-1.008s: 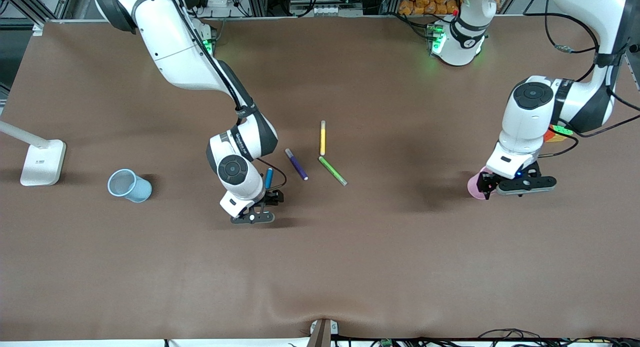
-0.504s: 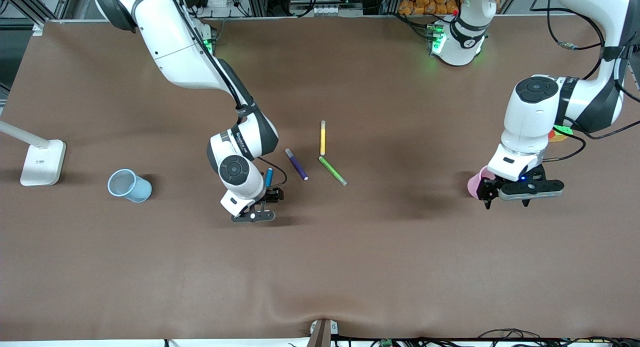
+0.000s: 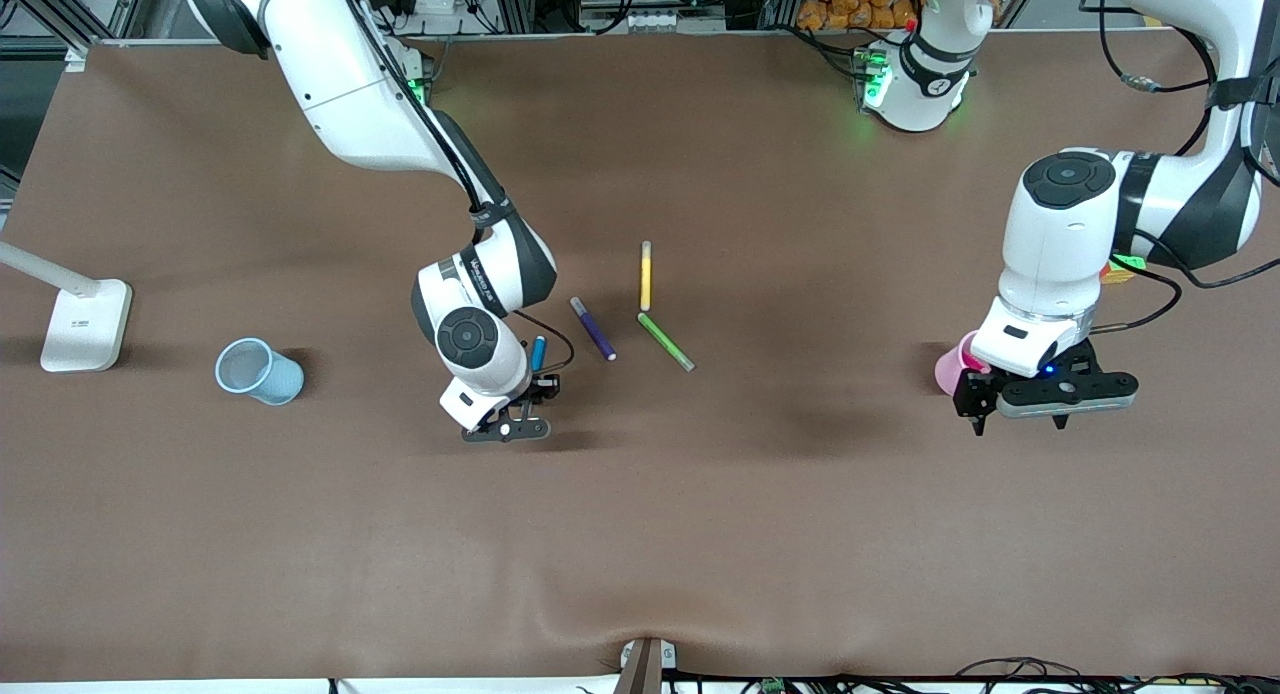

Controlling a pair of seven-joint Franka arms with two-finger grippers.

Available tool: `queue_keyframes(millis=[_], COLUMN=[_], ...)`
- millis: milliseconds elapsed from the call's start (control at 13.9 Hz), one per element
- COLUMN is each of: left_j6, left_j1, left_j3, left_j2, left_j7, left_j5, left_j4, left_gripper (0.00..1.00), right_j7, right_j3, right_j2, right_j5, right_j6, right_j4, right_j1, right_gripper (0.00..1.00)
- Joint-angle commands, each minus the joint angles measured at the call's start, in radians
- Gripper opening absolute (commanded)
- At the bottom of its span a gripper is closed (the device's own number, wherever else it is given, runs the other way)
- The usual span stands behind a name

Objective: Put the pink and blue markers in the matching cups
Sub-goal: 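Open the left gripper and lift away while the right gripper carries the blue marker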

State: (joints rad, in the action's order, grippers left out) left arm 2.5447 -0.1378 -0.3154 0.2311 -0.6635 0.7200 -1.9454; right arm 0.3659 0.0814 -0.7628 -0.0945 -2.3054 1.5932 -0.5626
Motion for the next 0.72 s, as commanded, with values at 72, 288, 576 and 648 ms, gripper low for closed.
queue_keyframes(millis=[72, 288, 576, 648], left_j6=[-0.032, -0.142, -0.383, -0.470], left_j1=[-0.016, -0.011, 0.007, 0.015], left_j3=[-0.007, 0.004, 0.002, 0.005], left_j2=[0.074, 0.085, 0.062, 0.050], left_j7=[0.248, 0.397, 0.398, 0.401], left_j5=[-0.172, -0.358, -0.457, -0.496], left_j4=[0.136, 0.219, 0.315, 0.350], left_gripper=[1.00, 1.00, 1.00, 1.00], right_j7=[0.002, -0.100, -0.523, -0.612], right_j3=[0.006, 0.011, 0.006, 0.006], right_j2=[0.054, 0.100, 0.169, 0.183], right_j5=[0.001, 0.006, -0.008, -0.010], right_j6=[0.024, 0.023, 0.020, 0.021], right_j4=[0.036, 0.027, 0.004, 0.001], right_j1=[-0.005, 0.013, 0.133, 0.151], right_gripper=[0.00, 0.00, 0.00, 0.00])
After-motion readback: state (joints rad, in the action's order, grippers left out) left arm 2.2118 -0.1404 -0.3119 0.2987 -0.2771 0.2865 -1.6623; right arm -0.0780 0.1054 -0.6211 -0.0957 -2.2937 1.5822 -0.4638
